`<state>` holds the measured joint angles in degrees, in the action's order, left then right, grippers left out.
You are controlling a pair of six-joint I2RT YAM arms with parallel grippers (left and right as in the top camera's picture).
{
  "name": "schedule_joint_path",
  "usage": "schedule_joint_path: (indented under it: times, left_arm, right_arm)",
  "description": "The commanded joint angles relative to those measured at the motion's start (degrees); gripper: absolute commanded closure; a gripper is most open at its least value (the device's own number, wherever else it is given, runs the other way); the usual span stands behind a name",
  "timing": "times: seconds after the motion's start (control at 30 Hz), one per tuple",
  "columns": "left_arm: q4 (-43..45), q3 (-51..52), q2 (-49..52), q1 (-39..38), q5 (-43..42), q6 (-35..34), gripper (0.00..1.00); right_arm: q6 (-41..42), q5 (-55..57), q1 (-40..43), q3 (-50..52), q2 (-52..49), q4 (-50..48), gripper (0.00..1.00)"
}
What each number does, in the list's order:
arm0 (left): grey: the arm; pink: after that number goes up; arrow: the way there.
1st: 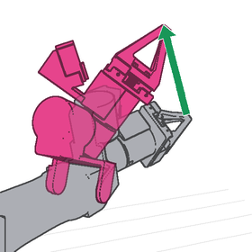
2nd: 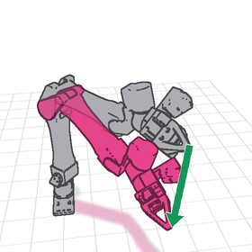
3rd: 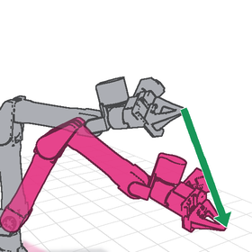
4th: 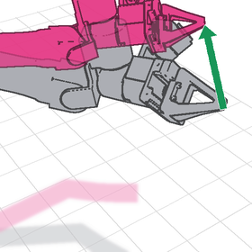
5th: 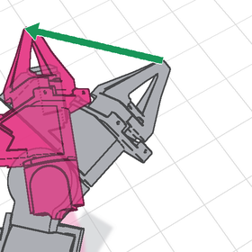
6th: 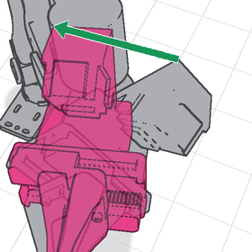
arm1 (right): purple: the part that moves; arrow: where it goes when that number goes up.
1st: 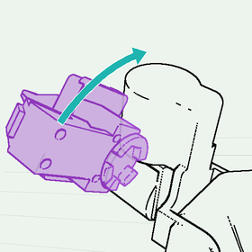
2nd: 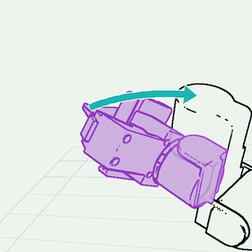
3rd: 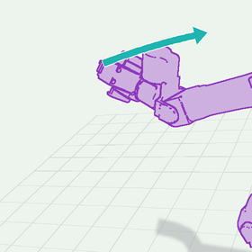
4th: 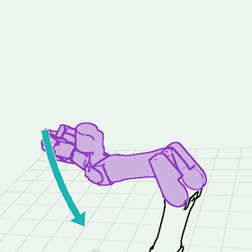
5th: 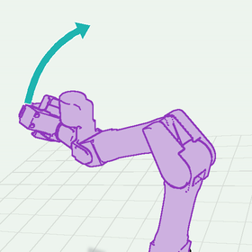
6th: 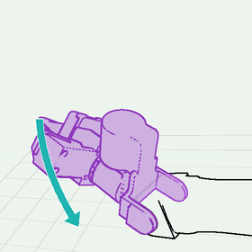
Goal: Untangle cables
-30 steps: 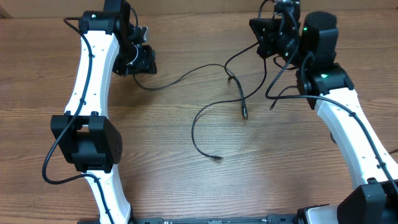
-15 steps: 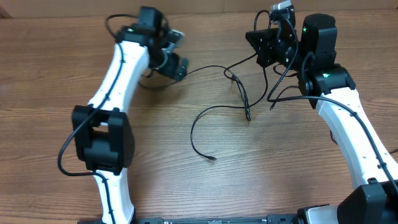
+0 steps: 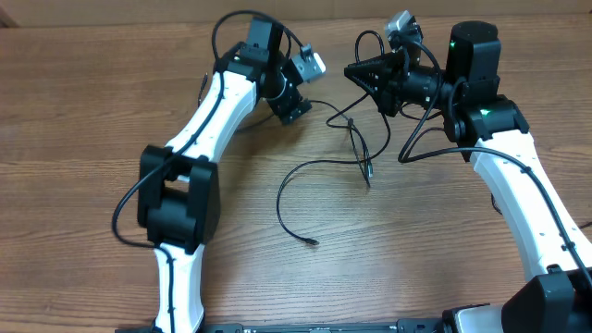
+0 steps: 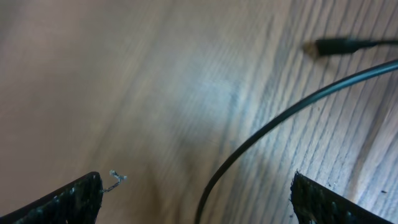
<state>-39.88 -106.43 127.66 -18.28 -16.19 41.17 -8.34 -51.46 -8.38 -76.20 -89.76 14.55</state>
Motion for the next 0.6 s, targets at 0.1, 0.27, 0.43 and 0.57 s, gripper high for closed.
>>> schedule_joint_path:
  times: [0.1, 0.27, 0.43, 0.57]
  left_arm:
    - [-0.5, 0.3, 4.7, 0.3, -8.4, 2.8, 0.02]
    - [0.4, 0.3, 5.2, 0.2, -10.8, 5.2, 0.71]
    - [0.9, 0.2, 5.2, 1.0, -5.8, 1.8, 0.96]
    - [0.9, 0.1, 5.2, 3.4, 0.5, -7.6, 0.96]
  right_arm:
    - [1.1, -3.8, -0.1, -1.9, 0.2, -3.2, 0.96]
    - [3.0, -6.7, -0.1, -1.9, 0.2, -5.9, 0.96]
    - [6.2, -2.5, -0.1, -1.9, 0.2, -6.5, 0.96]
    - [11.7, 4.3, 0.4, -1.9, 0.2, -7.2, 0.96]
